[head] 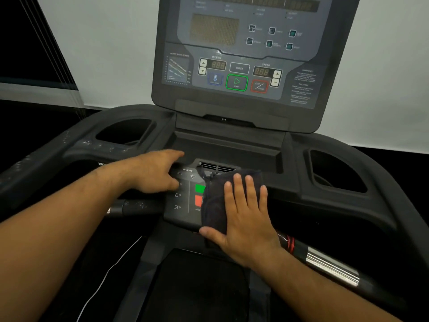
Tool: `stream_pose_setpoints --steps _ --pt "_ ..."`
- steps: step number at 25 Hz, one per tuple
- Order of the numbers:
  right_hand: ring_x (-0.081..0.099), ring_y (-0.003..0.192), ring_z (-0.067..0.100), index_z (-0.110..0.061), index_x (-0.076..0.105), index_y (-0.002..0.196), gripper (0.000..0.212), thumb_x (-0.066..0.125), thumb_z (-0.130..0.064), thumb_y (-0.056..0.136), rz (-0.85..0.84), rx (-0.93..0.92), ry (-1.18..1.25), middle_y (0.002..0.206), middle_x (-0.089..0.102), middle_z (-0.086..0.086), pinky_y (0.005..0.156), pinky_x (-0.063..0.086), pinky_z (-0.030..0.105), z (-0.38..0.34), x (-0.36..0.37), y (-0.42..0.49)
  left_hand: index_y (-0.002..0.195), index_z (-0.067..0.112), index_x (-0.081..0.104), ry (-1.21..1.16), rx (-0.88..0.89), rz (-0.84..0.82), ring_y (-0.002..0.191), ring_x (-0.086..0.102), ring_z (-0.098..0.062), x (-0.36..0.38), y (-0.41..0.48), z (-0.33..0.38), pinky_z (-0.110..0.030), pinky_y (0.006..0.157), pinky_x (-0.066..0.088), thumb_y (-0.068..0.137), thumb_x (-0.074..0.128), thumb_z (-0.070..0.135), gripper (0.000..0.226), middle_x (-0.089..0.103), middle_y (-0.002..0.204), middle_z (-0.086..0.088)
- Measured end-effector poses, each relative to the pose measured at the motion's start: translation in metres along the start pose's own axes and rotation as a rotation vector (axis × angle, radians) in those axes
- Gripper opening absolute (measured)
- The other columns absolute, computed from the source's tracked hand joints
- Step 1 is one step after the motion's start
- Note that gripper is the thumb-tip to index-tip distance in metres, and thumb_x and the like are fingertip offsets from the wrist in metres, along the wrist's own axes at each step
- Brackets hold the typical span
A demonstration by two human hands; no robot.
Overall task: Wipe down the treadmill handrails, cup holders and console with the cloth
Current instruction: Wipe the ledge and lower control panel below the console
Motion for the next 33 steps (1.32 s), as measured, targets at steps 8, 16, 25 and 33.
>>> stream_pose_setpoints --steps 8,16,25,33 --pt "-0.002 0.149 0.030 -0.018 -0.001 0.155 0.110 0.008 -0.092 0.074 0.039 0.065 0.039 0.163 -0.003 0.009 0.119 0.000 0.051 0.010 -0.024 0.048 0.151 0.016 0.030 -0.012 0.016 -0.013 0.135 0.040 -0.016 0.012 0.000 -0.001 -0.025 0.110 0.030 0.084 0.068 0.039 0.080 0.037 0.152 0.001" --pt "-0.009 0.148 0.032 -0.012 0.006 0.153 0.097 0.009 -0.081 0.085 0.078 0.043 -0.006 0.162 -0.002 0.012 0.118 -0.001 0.054 -0.029 -0.004 0.009 0.124 0.029 0.063 -0.480 -0.080 0.156 0.126 0.049 -0.008 0.004 0.007 -0.027 -0.034 0.113 0.033 0.096 0.043 0.029 0.034 0.060 0.133 0.009" --pt "-0.001 0.148 0.033 -0.022 0.010 0.154 0.098 0.012 -0.086 0.080 0.059 0.063 0.006 0.162 0.011 0.006 0.117 -0.005 0.054 -0.047 -0.026 0.082 0.121 0.025 0.064 -0.998 -0.190 0.352 0.113 0.058 -0.008 0.006 0.000 -0.068 -0.038 0.110 0.037 0.092 0.039 0.045 0.043 0.063 0.126 0.008" --pt "-0.003 0.149 0.029 -0.019 0.017 0.154 0.087 0.017 -0.077 0.089 0.120 -0.067 -0.009 0.163 0.008 0.006 0.118 0.000 0.055 -0.079 -0.009 0.041 0.127 0.022 0.064 -0.798 -0.100 0.420 0.126 0.051 -0.010 -0.013 -0.005 -0.080 -0.037 0.113 0.034 0.097 0.037 0.039 0.044 0.060 0.134 0.005"
Point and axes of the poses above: each hand's wrist, its own y-axis towards the middle knuckle, its own x-axis out of the palm, z = x × y, the point moved 8 cm from there along y, towards the middle knuckle
